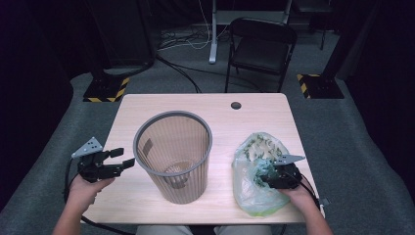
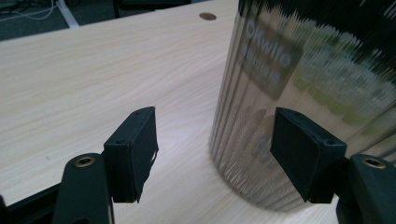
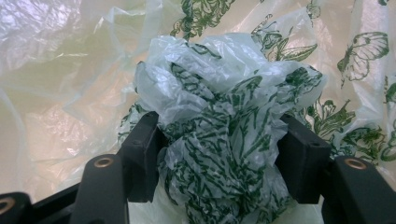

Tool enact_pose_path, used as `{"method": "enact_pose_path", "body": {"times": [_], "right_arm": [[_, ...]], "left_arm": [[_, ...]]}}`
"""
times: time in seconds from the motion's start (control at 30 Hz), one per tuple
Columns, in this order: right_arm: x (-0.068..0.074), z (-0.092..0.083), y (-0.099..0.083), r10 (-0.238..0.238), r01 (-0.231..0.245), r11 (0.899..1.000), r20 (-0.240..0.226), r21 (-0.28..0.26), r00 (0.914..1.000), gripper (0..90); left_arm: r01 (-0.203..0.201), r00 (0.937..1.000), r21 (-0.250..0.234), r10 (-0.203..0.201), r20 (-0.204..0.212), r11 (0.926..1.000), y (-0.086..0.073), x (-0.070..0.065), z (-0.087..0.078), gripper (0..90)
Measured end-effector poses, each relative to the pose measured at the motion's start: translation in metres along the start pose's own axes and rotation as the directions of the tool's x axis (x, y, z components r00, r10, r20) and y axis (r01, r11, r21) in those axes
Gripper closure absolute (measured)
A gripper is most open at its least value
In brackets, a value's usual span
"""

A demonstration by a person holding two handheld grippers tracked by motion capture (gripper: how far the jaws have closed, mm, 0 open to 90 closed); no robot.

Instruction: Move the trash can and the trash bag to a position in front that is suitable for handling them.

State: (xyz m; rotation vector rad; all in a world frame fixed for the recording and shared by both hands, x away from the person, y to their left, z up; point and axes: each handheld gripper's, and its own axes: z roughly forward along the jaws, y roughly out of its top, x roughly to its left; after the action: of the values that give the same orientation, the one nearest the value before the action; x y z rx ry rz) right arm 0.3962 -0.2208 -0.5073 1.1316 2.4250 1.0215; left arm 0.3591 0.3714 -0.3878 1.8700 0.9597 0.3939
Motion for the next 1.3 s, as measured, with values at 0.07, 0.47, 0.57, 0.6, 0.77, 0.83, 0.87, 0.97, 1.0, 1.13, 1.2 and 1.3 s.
{"method": "enact_pose_path", "body": {"times": [0.07,0.47,0.57,0.6,0.77,0.83,0.87,0.97,1.0,1.13,1.2,1.3], "right_arm": [[0.0,0.0,0.0,0.001,-0.001,1.0,-0.001,-0.002,1.0,38.6],[0.0,0.001,-0.001,0.002,-0.002,1.0,0.001,-0.001,1.0,38.4],[0.0,0.001,-0.001,0.003,-0.003,1.0,0.001,-0.001,1.0,38.4],[0.0,0.002,-0.001,0.004,-0.004,1.0,0.0,-0.001,1.0,38.4],[0.0,0.002,-0.001,0.005,-0.005,1.0,-0.001,-0.001,1.0,38.4],[0.0,0.002,-0.001,0.005,-0.005,1.0,-0.001,-0.001,1.0,38.4],[0.0,0.002,-0.001,0.005,-0.005,1.0,-0.001,-0.001,1.0,38.4],[0.0,0.002,-0.001,0.005,-0.005,1.0,-0.002,-0.002,1.0,38.4],[-0.001,0.002,-0.001,0.005,-0.005,1.0,-0.003,-0.002,1.0,38.4],[-0.001,0.002,-0.001,0.005,-0.005,1.0,-0.004,-0.002,1.0,38.4],[-0.001,0.002,-0.001,0.006,-0.006,1.0,-0.004,-0.001,1.0,38.4],[-0.001,0.002,-0.001,0.009,-0.009,1.0,-0.005,-0.002,1.0,38.4]], "left_arm": [[-0.004,1.0,-0.013,0.004,-0.005,0.9999,0.007,-0.001,-0.006,31.4],[-0.017,0.9997,-0.098,0.019,0.016,0.995,0.047,-0.008,-0.038,30.4],[-0.034,0.9991,-0.116,0.037,0.023,0.9926,0.058,-0.013,-0.042,30.3],[-0.038,0.9987,-0.124,0.042,0.03,0.9916,0.062,-0.015,-0.043,30.3],[-0.051,0.996,-0.135,0.06,0.066,0.9895,0.072,-0.024,-0.035,29.7],[-0.054,0.9947,-0.129,0.064,0.08,0.9902,0.072,-0.026,-0.028,29.1],[-0.053,0.994,-0.128,0.064,0.089,0.9904,0.072,-0.027,-0.025,28.8],[-0.045,0.9928,-0.13,0.059,0.104,0.9905,0.072,-0.028,-0.018,28.0],[-0.043,0.9923,-0.129,0.057,0.11,0.9907,0.072,-0.029,-0.014,27.9],[-0.06,0.9903,-0.109,0.073,0.118,0.9922,0.073,-0.033,-0.002,27.5],[-0.069,0.9889,-0.104,0.082,0.124,0.9922,0.074,-0.036,0.003,28.2],[-0.099,0.9889,-0.094,0.108,0.102,0.9907,0.074,-0.042,0.012,27.5]]}}
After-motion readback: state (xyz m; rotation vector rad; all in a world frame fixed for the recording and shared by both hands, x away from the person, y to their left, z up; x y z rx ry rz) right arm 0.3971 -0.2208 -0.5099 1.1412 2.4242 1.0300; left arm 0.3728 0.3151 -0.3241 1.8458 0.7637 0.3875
